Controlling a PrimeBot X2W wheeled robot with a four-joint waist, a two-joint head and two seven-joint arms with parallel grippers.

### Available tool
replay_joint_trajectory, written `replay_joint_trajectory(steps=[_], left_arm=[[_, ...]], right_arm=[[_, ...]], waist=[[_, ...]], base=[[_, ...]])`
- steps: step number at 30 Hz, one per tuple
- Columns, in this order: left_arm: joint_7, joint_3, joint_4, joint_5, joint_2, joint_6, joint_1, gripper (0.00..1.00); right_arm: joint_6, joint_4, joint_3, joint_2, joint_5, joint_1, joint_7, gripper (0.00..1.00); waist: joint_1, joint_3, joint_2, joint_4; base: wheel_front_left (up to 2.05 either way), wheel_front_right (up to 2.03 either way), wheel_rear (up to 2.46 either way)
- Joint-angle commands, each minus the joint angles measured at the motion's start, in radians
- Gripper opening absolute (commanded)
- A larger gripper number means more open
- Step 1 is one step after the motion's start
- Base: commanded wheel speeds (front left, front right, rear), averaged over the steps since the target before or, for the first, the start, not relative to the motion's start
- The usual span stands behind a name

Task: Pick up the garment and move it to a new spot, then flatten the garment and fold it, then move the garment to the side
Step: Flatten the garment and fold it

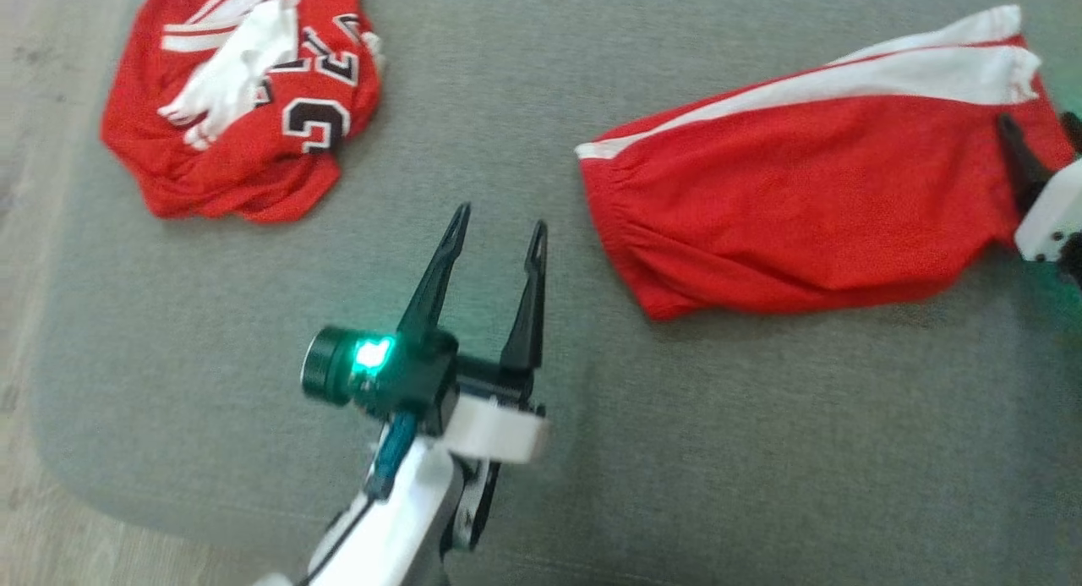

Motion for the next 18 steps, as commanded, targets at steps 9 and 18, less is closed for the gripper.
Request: replay_joint_trajectory(steps=[9,18], left_arm=[[-0.005,0.141,-0.156,0.123,0.019,0.014,0.19,1.0],[-0.005,0.197,-0.178,0.152,0.033,-0.026,0.273,1.0]], right_arm=[[0.007,0.089,-0.021,-0.02,0.135,0.136,-0.025,0.0],[0.007,0.11,-0.042,-0.13,0.172,0.22,-0.095,0.0]], waist=[[0.0001,-0.136,0.0,0.012],[0.0001,-0.239,0.0,-0.091]], base=[[0.0,0.0,0.0],[0.0,0.0,0.0]])
